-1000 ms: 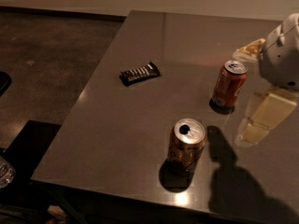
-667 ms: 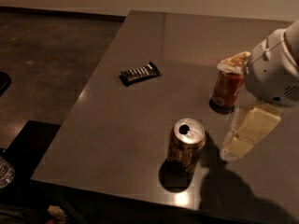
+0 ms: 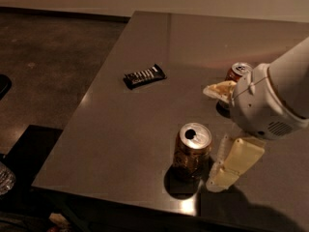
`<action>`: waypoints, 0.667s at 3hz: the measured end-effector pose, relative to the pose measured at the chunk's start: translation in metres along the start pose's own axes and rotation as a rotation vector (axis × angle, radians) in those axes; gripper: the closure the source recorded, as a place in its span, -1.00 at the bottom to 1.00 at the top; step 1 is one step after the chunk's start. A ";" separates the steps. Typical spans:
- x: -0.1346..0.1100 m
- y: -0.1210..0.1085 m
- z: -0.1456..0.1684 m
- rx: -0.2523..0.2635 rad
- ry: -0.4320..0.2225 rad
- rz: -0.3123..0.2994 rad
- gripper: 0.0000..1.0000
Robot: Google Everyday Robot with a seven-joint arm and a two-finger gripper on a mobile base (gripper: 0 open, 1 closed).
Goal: Pick orange can
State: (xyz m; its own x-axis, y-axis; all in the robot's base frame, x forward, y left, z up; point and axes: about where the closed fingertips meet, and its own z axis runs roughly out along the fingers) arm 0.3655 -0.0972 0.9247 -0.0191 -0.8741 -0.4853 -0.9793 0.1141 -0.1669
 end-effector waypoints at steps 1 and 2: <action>-0.002 0.007 0.017 -0.027 -0.028 0.000 -1.00; -0.004 0.012 0.026 -0.046 -0.053 0.001 -1.00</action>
Offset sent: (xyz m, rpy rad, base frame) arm -0.0084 0.0235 -0.0312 0.0842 0.0540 0.0399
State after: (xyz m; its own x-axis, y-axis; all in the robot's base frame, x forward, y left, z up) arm 0.3594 -0.0799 0.9027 -0.0105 -0.8478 -0.5301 -0.9875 0.0921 -0.1277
